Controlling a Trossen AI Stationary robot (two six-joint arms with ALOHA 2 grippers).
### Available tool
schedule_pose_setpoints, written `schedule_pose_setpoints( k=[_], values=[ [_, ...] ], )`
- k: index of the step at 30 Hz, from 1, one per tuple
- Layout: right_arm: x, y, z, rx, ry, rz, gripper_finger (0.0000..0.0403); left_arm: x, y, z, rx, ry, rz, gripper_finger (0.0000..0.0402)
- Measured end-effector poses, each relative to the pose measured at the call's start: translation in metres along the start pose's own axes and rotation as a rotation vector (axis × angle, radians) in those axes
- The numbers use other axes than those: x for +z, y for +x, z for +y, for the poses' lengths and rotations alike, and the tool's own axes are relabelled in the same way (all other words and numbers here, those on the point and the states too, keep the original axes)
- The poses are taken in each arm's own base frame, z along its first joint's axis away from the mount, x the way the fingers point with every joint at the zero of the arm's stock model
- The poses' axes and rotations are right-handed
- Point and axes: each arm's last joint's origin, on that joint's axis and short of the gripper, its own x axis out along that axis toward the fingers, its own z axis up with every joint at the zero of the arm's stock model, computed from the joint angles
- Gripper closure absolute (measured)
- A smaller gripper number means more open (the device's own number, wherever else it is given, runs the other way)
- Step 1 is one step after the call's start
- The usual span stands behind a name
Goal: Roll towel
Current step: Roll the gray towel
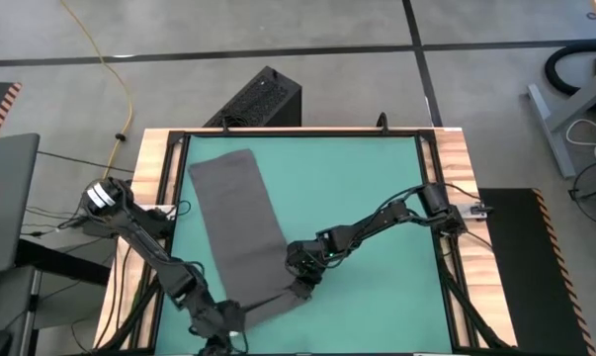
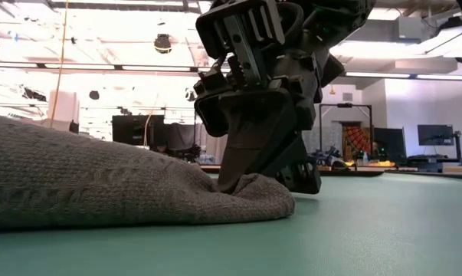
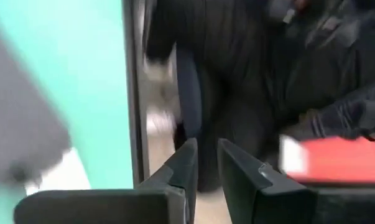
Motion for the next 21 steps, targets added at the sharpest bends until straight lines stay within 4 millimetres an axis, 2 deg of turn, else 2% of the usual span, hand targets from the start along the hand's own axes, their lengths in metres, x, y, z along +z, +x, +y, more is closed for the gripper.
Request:
schedule_pose_setpoints(
  k=[3,7,11,14,21],
  values=[
    [0.000,0.000,0.000,-0.001,-0.001,-0.001,0.0382,0.009,-0.005,-0.010,0.102,0.157,-0.159,0.0361],
    [0.000,0.000,0.000,-0.002,-0.003,-0.003,0.0382,0.016,0.003,-0.001,0.312,0.284,-0.283,0.0381],
    [0.000,0.000,0.000,-0.001,-0.005,-0.006,0.0379,0.016,0.024,0.028,0.413,0.260,-0.189,0.0399],
    [0.000,0.001,0.000,-0.003,-0.004,-0.005,0.0375,0.014,0.029,0.042,0.475,0.205,-0.132,0.0400],
    [-0.001,0.001,0.001,-0.005,-0.055,-0.010,0.0371,0.012,0.027,0.044,0.508,0.218,-0.125,0.0401]
  ],
)
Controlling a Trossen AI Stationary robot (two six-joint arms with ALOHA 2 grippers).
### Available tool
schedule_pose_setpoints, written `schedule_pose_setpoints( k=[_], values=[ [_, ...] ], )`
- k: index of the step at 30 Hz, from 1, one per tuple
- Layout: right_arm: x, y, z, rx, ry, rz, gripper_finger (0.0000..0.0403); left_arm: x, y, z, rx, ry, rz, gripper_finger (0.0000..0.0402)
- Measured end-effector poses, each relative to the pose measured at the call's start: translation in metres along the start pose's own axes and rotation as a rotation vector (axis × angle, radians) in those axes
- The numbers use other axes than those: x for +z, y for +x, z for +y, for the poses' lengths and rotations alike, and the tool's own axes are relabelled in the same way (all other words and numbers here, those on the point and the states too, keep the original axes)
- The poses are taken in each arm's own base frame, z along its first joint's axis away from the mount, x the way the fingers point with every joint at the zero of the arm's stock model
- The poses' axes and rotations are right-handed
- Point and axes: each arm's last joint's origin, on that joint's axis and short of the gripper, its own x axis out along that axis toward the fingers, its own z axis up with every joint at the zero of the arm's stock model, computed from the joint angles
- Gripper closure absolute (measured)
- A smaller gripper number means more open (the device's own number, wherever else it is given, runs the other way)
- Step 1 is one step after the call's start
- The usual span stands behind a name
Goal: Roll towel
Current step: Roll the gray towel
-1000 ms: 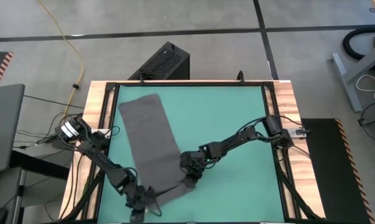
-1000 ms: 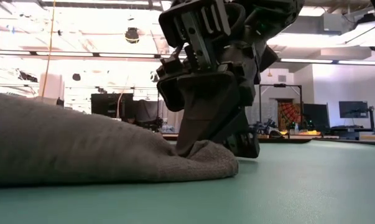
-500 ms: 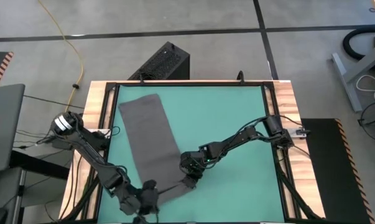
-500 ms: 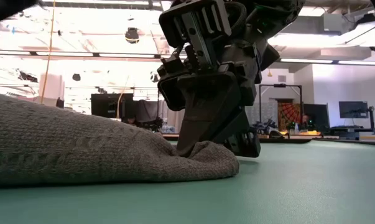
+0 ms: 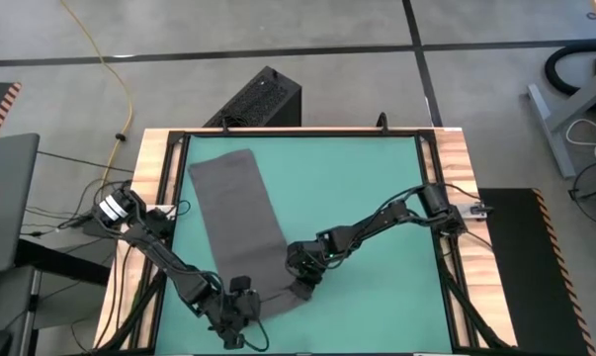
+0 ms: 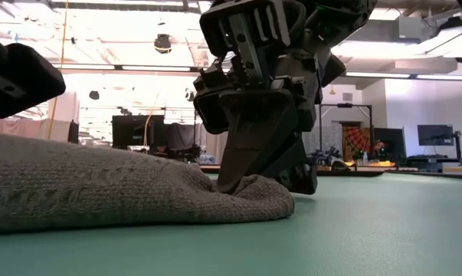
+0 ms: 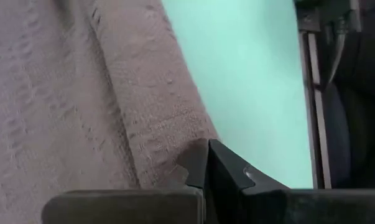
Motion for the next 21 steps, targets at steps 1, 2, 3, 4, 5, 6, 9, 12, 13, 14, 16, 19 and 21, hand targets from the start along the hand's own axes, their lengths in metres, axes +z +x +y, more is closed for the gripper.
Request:
schedule_pose_setpoints(
  k=[1,2,3,4,5,6,9,12,13,14,16,19,21],
  values=[
    [-0.001,0.000,0.001,0.001,-0.020,0.001,0.0371,-0.001,0.000,0.001,0.003,-0.005,0.015,0.0401],
    [-0.002,0.001,0.002,0.001,-0.034,0.003,0.0370,-0.002,0.000,0.002,0.012,-0.009,0.029,0.0401],
    [-0.003,0.002,0.003,0.000,-0.039,0.002,0.0369,-0.004,0.000,0.003,0.018,-0.015,0.037,0.0401],
    [-0.003,0.002,0.003,-0.002,-0.041,0.000,0.0365,-0.006,0.001,0.004,0.021,-0.020,0.041,0.0401],
    [-0.003,0.002,0.003,-0.002,-0.042,0.000,0.0361,-0.008,0.001,0.005,0.026,-0.024,0.046,0.0401],
    [-0.003,0.002,0.003,-0.001,-0.047,0.001,0.0355,-0.010,0.002,0.006,0.031,-0.029,0.052,0.0401],
    [-0.003,0.002,0.002,-0.001,-0.059,0.002,0.0333,-0.017,0.004,0.011,0.045,-0.061,0.067,0.0401],
    [-0.001,-0.001,0.002,0.011,-0.069,0.005,0.0310,-0.023,0.006,0.015,0.043,-0.090,0.071,0.0401],
    [0.000,-0.003,0.002,0.015,-0.075,0.005,0.0303,-0.025,0.007,0.015,0.031,-0.099,0.069,0.0402],
    [0.000,-0.004,0.003,0.017,-0.080,0.005,0.0296,-0.026,0.008,0.016,0.021,-0.106,0.067,0.0402],
    [0.001,-0.008,0.005,0.021,-0.086,0.000,0.0283,-0.029,0.009,0.016,0.001,-0.118,0.057,0.0401],
    [0.000,-0.015,0.009,0.019,-0.092,0.001,0.0267,-0.031,0.009,0.014,-0.005,-0.117,0.057,0.0401],
    [0.000,-0.022,0.011,0.010,-0.101,0.005,0.0258,-0.031,0.008,0.013,-0.012,-0.116,0.058,0.0401]
  ],
)
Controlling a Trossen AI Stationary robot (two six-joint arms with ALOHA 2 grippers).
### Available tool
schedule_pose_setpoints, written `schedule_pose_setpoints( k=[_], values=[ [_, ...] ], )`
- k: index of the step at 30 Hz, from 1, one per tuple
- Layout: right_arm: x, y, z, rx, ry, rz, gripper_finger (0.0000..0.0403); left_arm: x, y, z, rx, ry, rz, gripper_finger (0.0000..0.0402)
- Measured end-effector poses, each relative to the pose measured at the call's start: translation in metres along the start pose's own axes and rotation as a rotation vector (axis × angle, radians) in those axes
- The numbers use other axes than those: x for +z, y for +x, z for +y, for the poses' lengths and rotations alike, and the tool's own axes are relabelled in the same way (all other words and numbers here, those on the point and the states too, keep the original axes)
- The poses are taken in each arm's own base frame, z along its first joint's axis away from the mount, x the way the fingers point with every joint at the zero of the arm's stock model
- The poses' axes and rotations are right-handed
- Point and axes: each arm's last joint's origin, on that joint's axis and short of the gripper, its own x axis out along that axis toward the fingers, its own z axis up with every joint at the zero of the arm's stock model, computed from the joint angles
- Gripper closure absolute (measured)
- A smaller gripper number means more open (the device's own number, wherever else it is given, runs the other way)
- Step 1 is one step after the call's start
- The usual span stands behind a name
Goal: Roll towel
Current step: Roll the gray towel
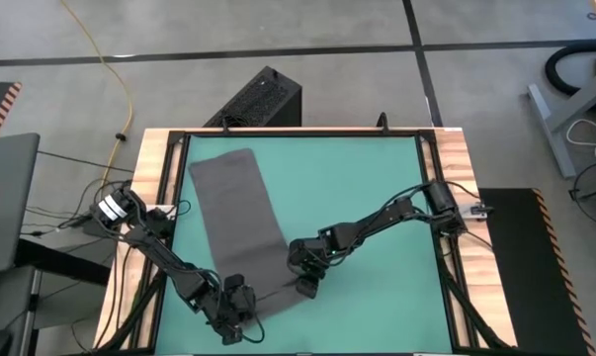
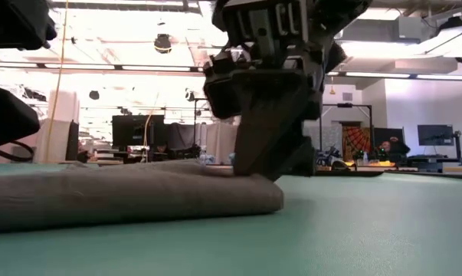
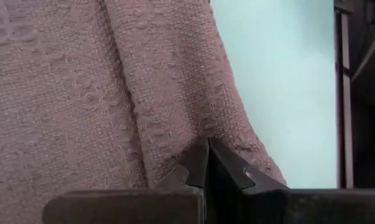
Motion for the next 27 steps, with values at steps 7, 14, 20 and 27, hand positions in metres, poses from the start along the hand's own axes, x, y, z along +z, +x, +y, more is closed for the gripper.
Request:
schedule_pose_setpoints(
  k=[7,14,20,27],
  values=[
    [-0.007,-0.032,0.018,-0.098,-0.110,-0.040,0.0247,0.000,0.000,-0.001,-0.008,0.001,0.004,0.0401],
    [-0.052,-0.029,0.075,-0.291,-0.647,-0.228,0.0246,0.001,0.000,-0.002,-0.015,0.025,-0.026,0.0401],
    [-0.091,0.008,0.097,-0.480,-1.088,-0.303,0.0246,0.003,0.001,-0.002,-0.023,0.031,-0.034,0.0401],
    [-0.099,0.023,0.092,-0.595,-1.196,-0.303,0.0246,0.005,0.001,-0.002,-0.039,0.030,-0.030,0.0401]
  ],
)
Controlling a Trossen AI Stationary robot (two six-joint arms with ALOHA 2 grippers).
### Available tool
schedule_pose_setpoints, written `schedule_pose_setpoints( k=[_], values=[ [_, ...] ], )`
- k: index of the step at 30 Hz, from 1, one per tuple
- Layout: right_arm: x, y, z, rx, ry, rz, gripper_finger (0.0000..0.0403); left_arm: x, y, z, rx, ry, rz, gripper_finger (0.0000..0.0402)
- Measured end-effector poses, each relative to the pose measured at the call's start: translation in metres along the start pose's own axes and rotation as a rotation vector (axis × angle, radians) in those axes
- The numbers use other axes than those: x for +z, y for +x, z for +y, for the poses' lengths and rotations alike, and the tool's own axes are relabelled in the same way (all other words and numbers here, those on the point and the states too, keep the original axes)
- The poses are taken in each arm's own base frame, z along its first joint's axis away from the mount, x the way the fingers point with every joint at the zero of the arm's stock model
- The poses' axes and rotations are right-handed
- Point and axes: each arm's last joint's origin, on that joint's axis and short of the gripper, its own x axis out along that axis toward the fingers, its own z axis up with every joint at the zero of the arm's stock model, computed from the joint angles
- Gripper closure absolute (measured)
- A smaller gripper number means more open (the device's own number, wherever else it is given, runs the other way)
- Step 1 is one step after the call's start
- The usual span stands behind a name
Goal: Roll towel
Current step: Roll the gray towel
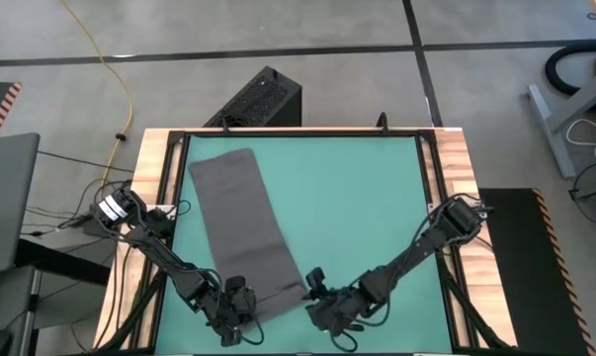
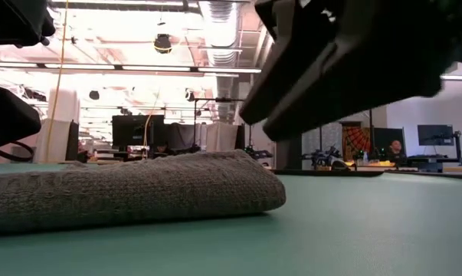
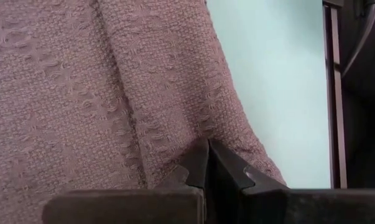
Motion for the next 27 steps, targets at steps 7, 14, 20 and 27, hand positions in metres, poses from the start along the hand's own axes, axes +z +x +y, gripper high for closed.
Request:
schedule_pose_setpoints(
  k=[7,14,20,27],
  values=[
    [0.002,0.005,-0.011,0.030,0.052,-0.032,0.0204,0.002,0.000,0.001,0.000,-0.003,-0.005,0.0401],
    [-0.005,0.020,-0.009,0.041,0.015,-0.018,0.0149,0.003,0.000,0.001,0.000,0.010,-0.011,0.0377],
    [-0.019,0.038,-0.006,0.021,-0.043,0.051,0.0147,0.003,0.000,0.001,0.004,0.022,-0.018,0.0341],
    [-0.024,0.046,-0.006,0.020,0.039,0.069,0.0153,0.003,0.000,0.001,-0.003,0.044,-0.014,0.0309]
  ],
)
